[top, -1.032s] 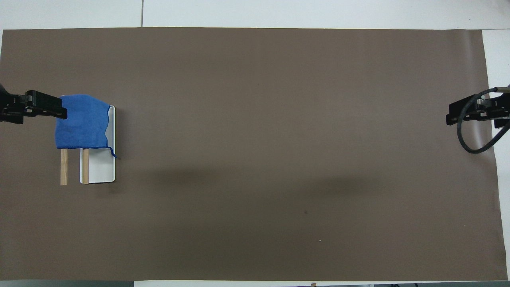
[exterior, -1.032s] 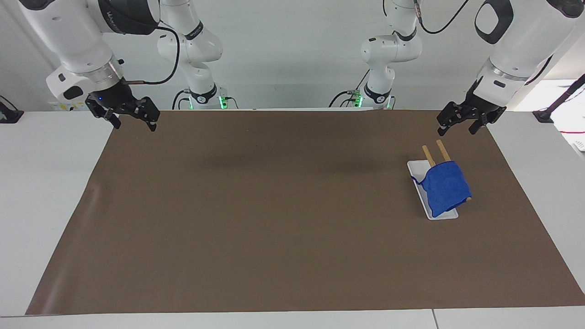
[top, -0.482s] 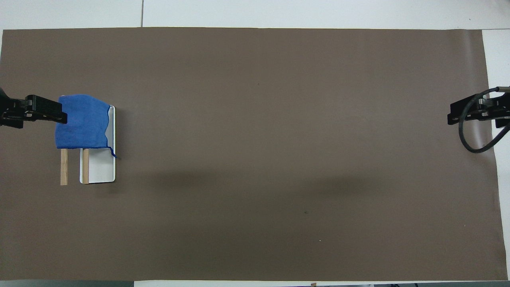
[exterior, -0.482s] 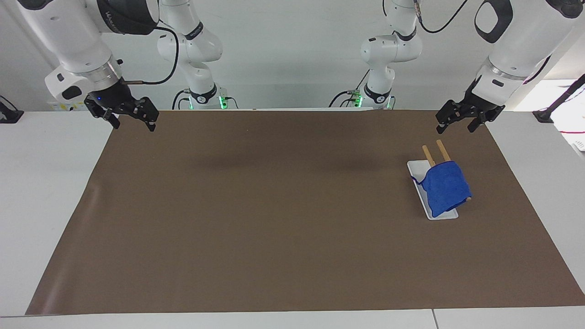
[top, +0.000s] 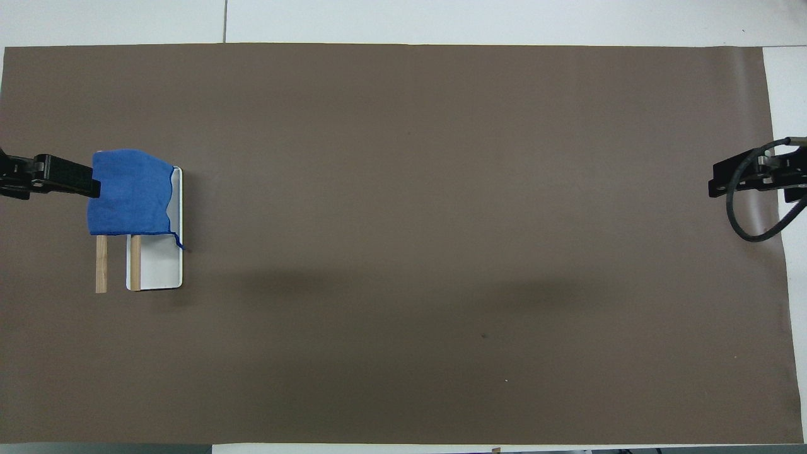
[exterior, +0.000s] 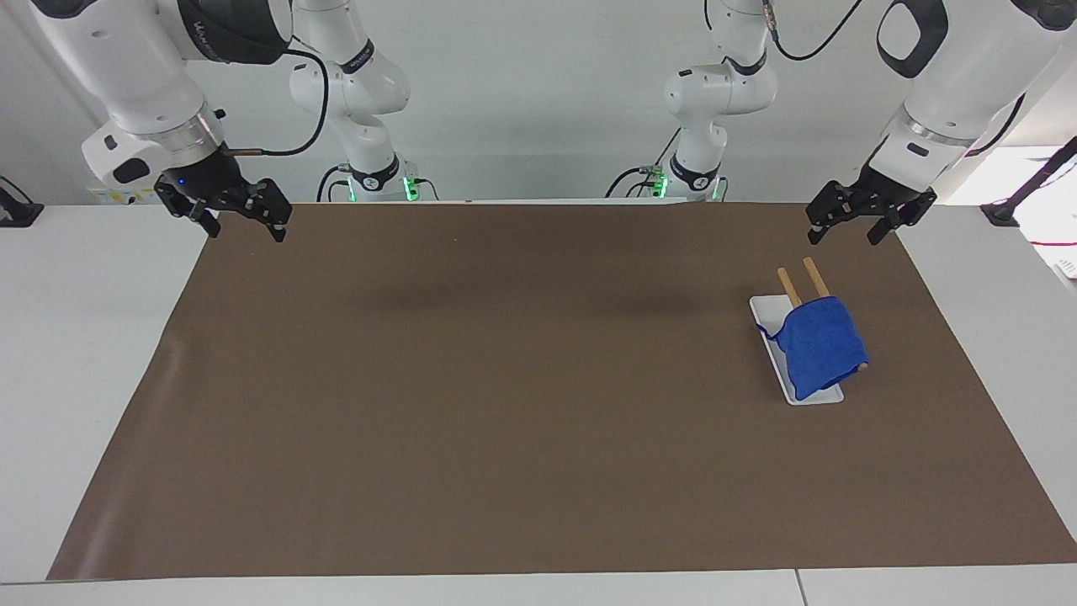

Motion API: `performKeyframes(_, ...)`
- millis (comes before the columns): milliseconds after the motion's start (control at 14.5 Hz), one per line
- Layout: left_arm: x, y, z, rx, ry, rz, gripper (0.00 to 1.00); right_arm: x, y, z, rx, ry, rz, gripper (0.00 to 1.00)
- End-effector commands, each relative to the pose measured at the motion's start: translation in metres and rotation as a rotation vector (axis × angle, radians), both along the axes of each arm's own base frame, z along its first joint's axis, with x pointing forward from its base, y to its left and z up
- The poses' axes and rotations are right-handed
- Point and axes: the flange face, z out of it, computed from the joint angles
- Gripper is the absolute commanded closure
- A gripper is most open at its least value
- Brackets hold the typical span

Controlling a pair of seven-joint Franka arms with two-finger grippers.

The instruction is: Right arm passes towel to left arm to hang

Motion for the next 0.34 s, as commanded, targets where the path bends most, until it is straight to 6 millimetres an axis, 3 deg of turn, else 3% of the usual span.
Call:
performKeyframes(0, -0.0032, 0.0044, 0.0049, 0.017, -0.013, -0.022, 0.0, -0.0037, -0.0049, 0.0018, 0.017, -0.016, 0.018, 0.0)
performKeyframes(275, -0.0043, 0.0031, 0.0044, 0.021, -0.011, -0.026, 0.0, -0.0036, -0.0032, 0.0018, 0.017, -0.016, 0.021, 0.0)
